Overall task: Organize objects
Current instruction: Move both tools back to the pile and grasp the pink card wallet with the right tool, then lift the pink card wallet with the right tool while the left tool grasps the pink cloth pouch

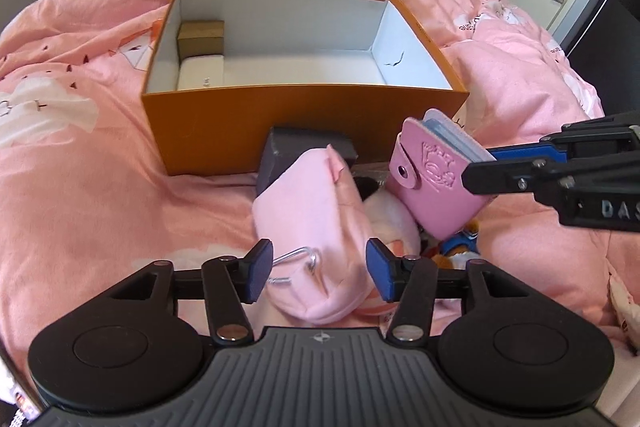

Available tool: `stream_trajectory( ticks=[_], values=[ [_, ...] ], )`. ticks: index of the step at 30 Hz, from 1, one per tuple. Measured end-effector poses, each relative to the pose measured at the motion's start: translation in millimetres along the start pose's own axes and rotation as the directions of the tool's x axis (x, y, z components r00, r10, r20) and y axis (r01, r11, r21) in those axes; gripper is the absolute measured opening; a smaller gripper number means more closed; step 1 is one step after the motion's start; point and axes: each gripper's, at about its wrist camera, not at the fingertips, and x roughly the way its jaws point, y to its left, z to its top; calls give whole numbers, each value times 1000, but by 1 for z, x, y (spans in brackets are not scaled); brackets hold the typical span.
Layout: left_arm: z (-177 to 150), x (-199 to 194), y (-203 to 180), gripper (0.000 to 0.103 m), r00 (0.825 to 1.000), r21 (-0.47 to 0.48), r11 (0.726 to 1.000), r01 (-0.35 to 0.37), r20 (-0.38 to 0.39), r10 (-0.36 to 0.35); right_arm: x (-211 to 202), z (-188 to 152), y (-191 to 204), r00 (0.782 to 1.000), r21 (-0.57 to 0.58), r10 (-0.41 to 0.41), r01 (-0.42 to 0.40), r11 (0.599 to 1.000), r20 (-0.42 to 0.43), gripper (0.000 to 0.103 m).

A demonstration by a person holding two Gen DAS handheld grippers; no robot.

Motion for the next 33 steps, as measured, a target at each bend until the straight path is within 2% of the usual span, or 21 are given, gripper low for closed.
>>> stream_trajectory(
  ticks=[3,7,10,11,15,17,19,21,24,28,31,33],
  values=[
    [4,7,-4,63,1000,2,1000,-7,-10,7,2,0,-14,1000,74,-12,11,997,12,21],
    [11,13,-11,65,1000,-4,1000,3,-13,-3,5,-2,-22,999,102,-39,36,994,31,23],
    [19,20,-18,67,1000,2,1000,1,-19,-1,8,-4,-23,998,100,-51,46,994,45,32],
    [21,23,-21,67,1000,12,1000,-9,-26,10,9,-5,-23,997,95,-56,51,994,49,35],
    [26,39,-29,67,994,47,996,-81,-64,84,7,-9,-27,997,104,-52,45,994,65,35],
    [25,44,-28,64,991,51,993,-103,-82,107,5,-10,-31,996,118,-45,37,992,70,35],
    [24,44,-24,47,992,35,996,-85,-93,88,3,-10,-38,997,146,-13,2,989,73,29],
    [23,37,-20,44,993,21,997,-79,-87,80,2,-11,-45,997,184,34,-46,982,71,25],
    [24,20,-14,42,991,10,992,-130,-42,130,-1,-11,-50,996,211,21,-38,977,82,25],
    [26,8,-2,38,983,-4,983,-181,-29,181,-8,-11,-56,992,233,-73,49,971,98,25],
    [26,10,6,38,981,-15,981,-193,-42,192,-8,-15,-71,995,302,-50,20,953,92,28],
    [26,11,9,39,979,-24,979,-201,-44,200,-7,-20,-80,995,359,-4,-31,933,96,36]
  ],
)
